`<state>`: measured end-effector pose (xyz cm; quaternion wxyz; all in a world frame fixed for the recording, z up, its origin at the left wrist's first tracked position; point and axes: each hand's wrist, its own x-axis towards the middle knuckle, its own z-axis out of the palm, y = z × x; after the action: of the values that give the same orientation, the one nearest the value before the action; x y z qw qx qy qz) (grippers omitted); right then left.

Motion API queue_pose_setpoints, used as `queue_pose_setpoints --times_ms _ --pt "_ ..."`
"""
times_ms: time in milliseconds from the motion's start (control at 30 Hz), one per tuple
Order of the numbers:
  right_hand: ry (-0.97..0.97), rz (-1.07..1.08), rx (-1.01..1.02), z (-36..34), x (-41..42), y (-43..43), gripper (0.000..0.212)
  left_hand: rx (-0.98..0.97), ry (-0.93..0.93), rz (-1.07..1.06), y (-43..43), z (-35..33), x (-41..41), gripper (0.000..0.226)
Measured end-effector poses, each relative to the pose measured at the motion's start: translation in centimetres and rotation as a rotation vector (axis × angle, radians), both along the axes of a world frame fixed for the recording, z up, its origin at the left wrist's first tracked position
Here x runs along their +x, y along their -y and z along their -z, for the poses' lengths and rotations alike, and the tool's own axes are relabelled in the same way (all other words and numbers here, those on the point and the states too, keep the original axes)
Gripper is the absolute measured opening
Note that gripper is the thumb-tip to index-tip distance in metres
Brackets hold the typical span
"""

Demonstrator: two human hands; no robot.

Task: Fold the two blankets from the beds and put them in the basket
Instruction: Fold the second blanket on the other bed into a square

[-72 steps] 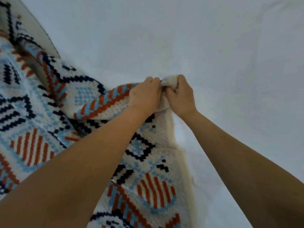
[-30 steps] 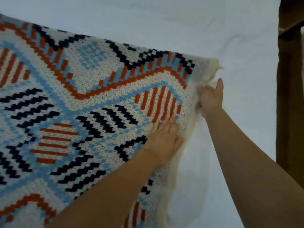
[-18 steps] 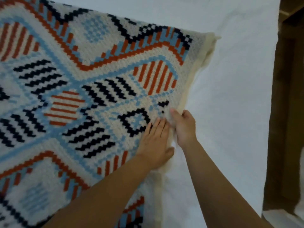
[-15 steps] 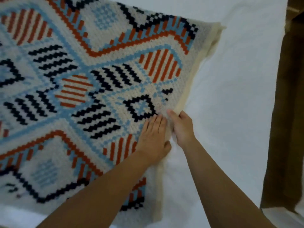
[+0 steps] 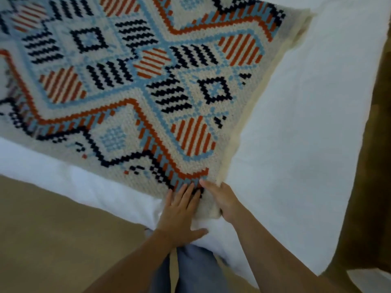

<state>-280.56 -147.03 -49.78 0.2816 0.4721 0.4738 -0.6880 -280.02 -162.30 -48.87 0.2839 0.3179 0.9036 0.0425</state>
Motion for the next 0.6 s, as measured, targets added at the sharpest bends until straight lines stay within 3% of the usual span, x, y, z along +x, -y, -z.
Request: queue_pose_setpoints --times_ms 133,167,233,300,400,500,600 --pt "0.062 -0.102 0.051 -0.9 2.0 1.9 0.004 0.183 0.003 -0.187 0.0 -0.1 0.3 0.022" --pt "0.070 -0.088 0.026 -1.2 2.3 1.3 0.012 0.219 0.064 -0.225 -0.6 -0.8 0.2 0.021" --pt "0.046 -0.025 -0.084 -1.9 3.0 -0.3 0.030 0.294 0.114 -0.252 -1.5 -1.5 0.7 0.032" --pt "0.066 -0.047 -0.029 -2.2 4.1 -1.2 0.040 0.314 0.109 -0.204 -1.9 -1.3 1.5 0.030" --pt "0.211 0.027 0.158 -2.0 6.3 0.1 0.022 0.210 0.266 -0.126 -1.3 -0.8 2.3 0.030" --pt "0.114 0.242 0.000 -1.9 7.0 1.4 0.038 0.241 0.368 -0.133 -0.8 -0.4 2.9 0.054" --pt "0.051 0.199 -0.046 -2.3 6.7 2.3 0.049 0.304 0.441 -0.209 0.1 -0.8 3.4 0.069"
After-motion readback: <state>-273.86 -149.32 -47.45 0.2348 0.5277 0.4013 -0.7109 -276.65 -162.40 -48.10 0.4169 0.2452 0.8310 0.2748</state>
